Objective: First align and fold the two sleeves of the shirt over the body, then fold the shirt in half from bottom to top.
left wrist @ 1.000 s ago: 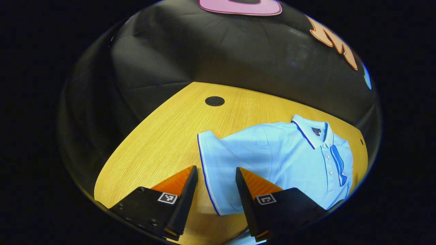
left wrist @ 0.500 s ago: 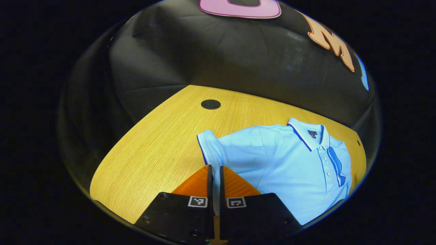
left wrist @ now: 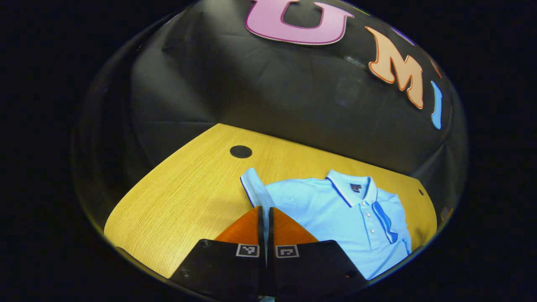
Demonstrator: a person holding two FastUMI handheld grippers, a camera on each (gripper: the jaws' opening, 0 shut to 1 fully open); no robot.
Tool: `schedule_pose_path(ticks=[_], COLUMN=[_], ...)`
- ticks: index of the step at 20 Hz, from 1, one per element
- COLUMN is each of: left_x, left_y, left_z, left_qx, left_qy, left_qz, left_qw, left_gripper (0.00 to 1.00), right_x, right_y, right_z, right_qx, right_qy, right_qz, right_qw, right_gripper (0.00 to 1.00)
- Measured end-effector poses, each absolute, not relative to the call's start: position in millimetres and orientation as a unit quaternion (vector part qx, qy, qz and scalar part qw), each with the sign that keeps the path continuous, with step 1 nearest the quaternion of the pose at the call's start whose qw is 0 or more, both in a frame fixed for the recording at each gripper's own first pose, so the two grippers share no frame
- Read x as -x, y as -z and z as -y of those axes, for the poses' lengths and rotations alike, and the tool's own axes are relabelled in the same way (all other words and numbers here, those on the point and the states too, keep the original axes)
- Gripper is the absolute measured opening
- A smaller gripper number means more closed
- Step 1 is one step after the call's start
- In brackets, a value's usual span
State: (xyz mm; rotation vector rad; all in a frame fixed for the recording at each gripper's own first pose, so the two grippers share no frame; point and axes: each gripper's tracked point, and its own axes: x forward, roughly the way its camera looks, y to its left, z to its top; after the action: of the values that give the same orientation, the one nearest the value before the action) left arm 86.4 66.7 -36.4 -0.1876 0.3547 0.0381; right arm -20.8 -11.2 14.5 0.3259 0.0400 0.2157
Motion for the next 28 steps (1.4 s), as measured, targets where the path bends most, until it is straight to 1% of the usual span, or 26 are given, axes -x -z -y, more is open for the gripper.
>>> schedule_pose_path(ticks=[4, 6, 12, 13, 14, 15, 17, 20, 21, 23, 28], left_x=[-85, -86, -98, -98, -99, -100, -97, -91, -85, -72, -13], left_y=[12, 10, 27, 30, 32, 33, 34, 26, 25, 21, 10], left_z=[-14, 14, 80, 85, 92, 95, 99, 90, 89, 87, 84], left_qx=[0.106, 0.102, 0.064, 0.059, 0.055, 0.048, 0.029, -0.008, -0.016, -0.022, -0.048], left_qy=[0.040, 0.066, 0.101, 0.102, 0.107, 0.108, 0.111, 0.095, 0.092, 0.096, 0.127], left_qz=[-0.169, -0.173, -0.205, -0.207, -0.210, -0.209, -0.207, -0.189, -0.187, -0.181, -0.156], left_qw=[0.979, 0.977, 0.971, 0.971, 0.970, 0.971, 0.972, 0.977, 0.978, 0.979, 0.978], left_gripper=[0.00, 0.00, 0.00, 0.01, 0.05, 0.07, 0.23, 0.87, 0.99, 0.96, 0.96], right_x=[22, 22, 22, 22, 23, 23, 23, 23, 23, 23, 36], right_y=[-13, -14, -11, -10, -11, -11, -11, -10, -9, -9, -8], right_z=[10, 10, 11, 11, 11, 12, 12, 10, 10, 8, -4], right_qx=[-0.163, -0.162, -0.162, -0.162, -0.162, -0.161, -0.158, -0.159, -0.159, -0.155, -0.120], right_qy=[-0.109, -0.110, -0.108, -0.108, -0.107, -0.107, -0.105, -0.107, -0.107, -0.107, -0.116], right_qz=[-0.021, -0.020, -0.024, -0.025, -0.025, -0.024, -0.023, -0.025, -0.026, -0.025, -0.025], right_qw=[0.980, 0.980, 0.981, 0.981, 0.981, 0.981, 0.981, 0.981, 0.981, 0.982, 0.986], right_gripper=[0.97, 0.97, 0.97, 0.97, 0.97, 0.97, 0.97, 0.97, 0.97, 0.97, 0.97])
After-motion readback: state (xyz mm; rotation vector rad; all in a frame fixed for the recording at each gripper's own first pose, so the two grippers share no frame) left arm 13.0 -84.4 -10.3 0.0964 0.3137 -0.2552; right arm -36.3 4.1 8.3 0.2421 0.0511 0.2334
